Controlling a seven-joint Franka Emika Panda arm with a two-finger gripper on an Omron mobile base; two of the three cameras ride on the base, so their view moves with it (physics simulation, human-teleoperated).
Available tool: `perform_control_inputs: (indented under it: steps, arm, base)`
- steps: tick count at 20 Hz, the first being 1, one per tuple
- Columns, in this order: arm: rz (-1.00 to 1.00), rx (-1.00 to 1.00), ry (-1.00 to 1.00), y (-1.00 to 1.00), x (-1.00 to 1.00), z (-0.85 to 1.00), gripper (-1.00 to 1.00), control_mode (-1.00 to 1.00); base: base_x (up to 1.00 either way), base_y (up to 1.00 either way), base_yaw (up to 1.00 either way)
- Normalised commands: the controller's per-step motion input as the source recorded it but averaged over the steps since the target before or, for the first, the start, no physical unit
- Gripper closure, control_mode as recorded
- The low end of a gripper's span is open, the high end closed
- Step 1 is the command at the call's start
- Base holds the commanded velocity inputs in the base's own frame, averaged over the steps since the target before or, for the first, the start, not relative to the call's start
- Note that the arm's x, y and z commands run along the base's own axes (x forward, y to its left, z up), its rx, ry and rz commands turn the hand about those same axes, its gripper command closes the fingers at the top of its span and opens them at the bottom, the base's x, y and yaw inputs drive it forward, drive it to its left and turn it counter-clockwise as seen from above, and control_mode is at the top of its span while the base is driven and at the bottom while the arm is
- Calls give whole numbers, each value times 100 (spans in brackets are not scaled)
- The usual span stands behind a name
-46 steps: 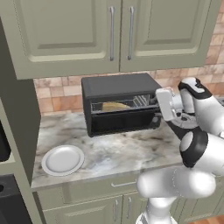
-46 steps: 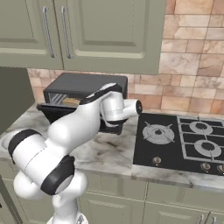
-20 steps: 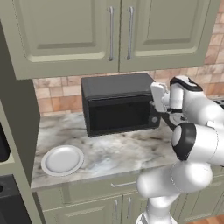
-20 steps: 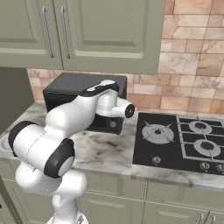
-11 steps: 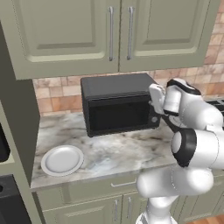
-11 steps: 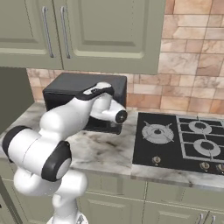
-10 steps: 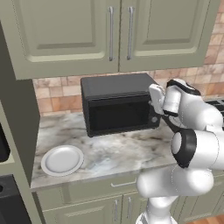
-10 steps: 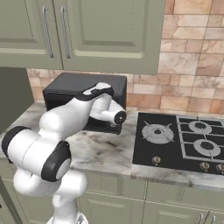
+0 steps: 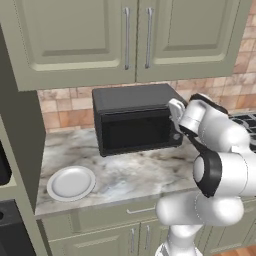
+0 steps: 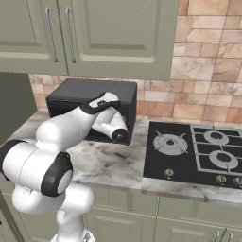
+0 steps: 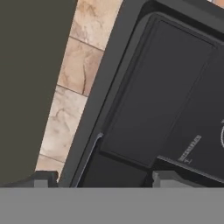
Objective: Pull the toaster oven rack outwards. Pick up the baguette from the plate and place it on the toaster oven rack. Close the toaster oven door fully and set the temperature to the lowest setting.
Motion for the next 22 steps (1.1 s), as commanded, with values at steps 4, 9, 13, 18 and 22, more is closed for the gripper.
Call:
perform_control_inputs:
  steps: [4,9,13,18,22]
  arm:
    - [-4,0,-5,13,31,0,-100,-100]
    - [-3,0,-2,25,57,0,-100,-100]
    - [-2,0,0,4,2,0,-100,-100]
    - [-1,3,-1,0,-68,18,-100,-100]
    - [0,5,0,-1,-59,11,-100,-100]
  base:
    - [0,0,0]
    - [0,0,0]
    - [0,0,0]
    - [0,0,0]
    - [0,0,0]
